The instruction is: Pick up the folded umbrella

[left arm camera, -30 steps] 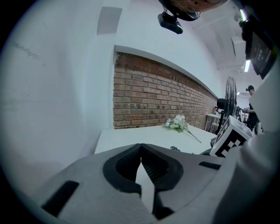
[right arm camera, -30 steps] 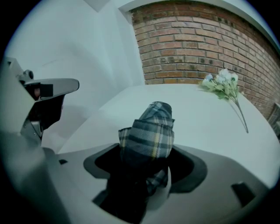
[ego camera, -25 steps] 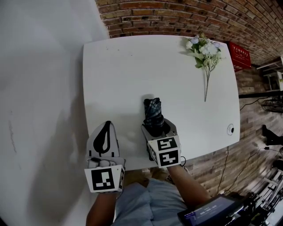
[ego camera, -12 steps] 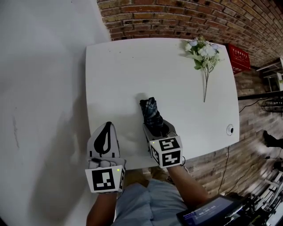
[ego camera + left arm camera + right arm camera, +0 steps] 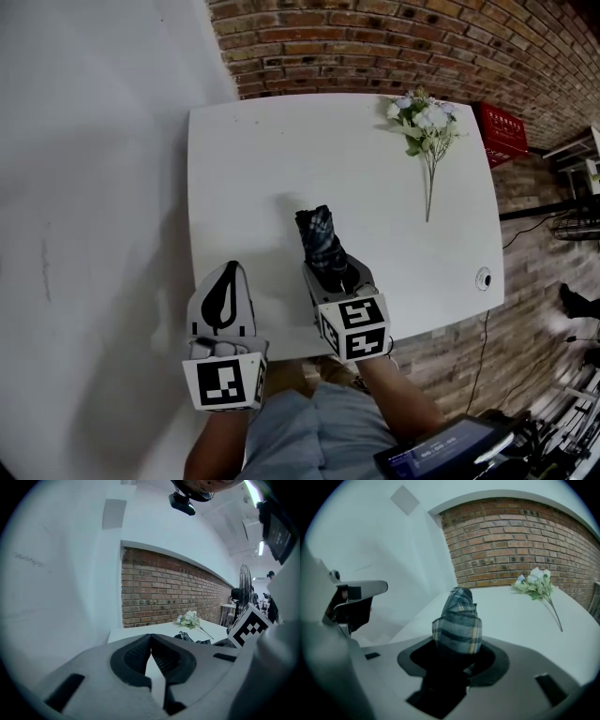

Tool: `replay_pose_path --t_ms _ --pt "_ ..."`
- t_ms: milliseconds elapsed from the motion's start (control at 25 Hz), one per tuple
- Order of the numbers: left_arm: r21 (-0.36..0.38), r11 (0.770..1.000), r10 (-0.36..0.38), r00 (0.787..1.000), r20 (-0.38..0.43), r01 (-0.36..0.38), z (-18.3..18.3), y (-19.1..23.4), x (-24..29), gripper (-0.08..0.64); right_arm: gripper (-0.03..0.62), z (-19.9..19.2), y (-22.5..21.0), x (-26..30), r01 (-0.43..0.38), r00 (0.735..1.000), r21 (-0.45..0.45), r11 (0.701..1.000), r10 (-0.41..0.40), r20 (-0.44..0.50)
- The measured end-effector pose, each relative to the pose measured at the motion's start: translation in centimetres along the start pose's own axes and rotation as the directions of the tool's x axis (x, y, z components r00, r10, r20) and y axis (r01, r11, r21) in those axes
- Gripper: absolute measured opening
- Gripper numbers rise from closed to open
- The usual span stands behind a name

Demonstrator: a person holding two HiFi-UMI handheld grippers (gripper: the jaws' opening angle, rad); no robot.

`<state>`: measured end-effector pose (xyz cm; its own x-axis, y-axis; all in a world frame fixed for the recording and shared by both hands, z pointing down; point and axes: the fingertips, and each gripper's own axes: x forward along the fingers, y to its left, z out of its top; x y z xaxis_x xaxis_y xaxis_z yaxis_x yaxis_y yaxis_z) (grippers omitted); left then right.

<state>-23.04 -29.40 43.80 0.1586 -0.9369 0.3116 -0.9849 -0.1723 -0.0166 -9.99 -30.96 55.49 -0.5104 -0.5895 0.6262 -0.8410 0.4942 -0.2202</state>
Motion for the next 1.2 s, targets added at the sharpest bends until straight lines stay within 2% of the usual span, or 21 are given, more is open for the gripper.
replay_pose_path --t_ms 560,920,1200 --pt "0.051 0.999 0.007 0.995 0.095 -0.012 4.6 -2.2 -2.5 0.006 0.198 5.1 0.3 -5.2 0.003 0.985 -0.041 0.999 0.004 0.174" --pt "0.083 0.996 0.024 0.986 0.164 -0.038 8.5 -4.3 -5.2 0.006 0.198 8.6 0.6 -10.4 0.009 0.955 -0.091 0.996 0.019 0.295" --pt "0.101 0.993 0.043 0.971 0.236 -0.068 11.5 -5.1 -7.9 0.006 0.199 11.7 1.6 -14.9 0.03 0.916 -0.153 0.988 0.034 0.399"
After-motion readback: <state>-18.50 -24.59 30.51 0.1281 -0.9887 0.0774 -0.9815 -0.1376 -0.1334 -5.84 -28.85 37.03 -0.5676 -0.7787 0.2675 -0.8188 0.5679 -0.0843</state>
